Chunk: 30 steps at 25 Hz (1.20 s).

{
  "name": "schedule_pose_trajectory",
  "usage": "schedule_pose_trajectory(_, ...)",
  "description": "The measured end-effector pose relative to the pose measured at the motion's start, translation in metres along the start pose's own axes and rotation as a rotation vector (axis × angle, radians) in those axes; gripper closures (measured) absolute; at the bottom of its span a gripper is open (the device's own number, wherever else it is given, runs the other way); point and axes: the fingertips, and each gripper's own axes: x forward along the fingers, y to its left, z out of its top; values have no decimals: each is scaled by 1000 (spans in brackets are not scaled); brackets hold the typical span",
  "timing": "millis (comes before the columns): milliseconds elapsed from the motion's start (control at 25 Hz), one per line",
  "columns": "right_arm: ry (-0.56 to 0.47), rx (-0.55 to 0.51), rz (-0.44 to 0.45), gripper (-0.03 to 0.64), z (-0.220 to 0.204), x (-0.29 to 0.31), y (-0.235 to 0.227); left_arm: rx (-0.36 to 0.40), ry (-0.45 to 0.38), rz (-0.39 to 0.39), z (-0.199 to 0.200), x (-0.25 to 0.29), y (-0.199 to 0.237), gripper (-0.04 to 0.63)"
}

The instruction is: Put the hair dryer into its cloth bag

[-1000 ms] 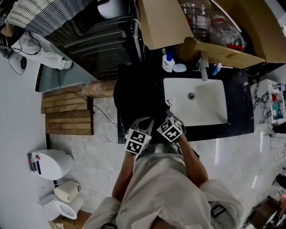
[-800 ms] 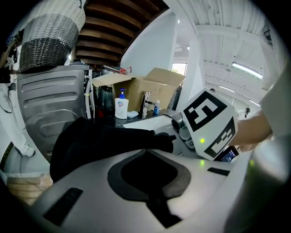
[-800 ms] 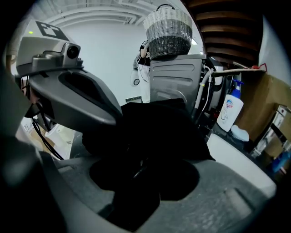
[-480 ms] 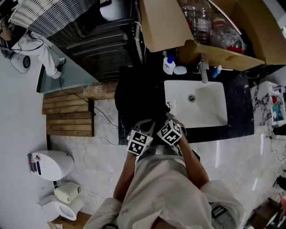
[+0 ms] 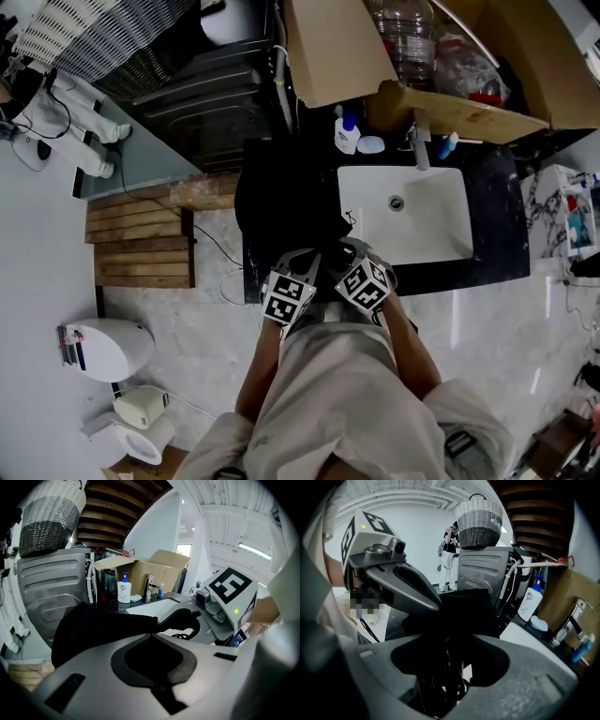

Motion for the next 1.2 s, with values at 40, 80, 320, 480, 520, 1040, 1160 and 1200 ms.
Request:
schedule_pose_trajectory(40,-5,2,-5,397,0,-4,0,1,0,0,0,0,0,589)
schedule_pose_trajectory(80,-10,4,-8,397,0,-8,-1,2,1,0,0,0,0,589)
schedule_pose_trajectory(320,-20,10,-10,397,-10,-33,4,18,10,-6,0,1,-2,589)
schedule_pose_trajectory(480,-16,36,-28,397,-22,-45,3,25,14,-11,-1,2,-2,589)
schedule_pose_trajectory(520,-14,44,-33,397,-25,-48,3,27,16,-12,-1,2,-2,589)
schedule_pose_trajectory(1040,79,140,0,296,-77,-43,4,42,37,-28,-4,6,-4,589)
schedule_pose_trajectory(1160,104,146,33,293,-85,-35,6,43,41,-31,-4,6,-5,589)
schedule_pose_trajectory(1200,107,146,38,293,-86,-34,7,43,40,-31,-4,6,-5,589)
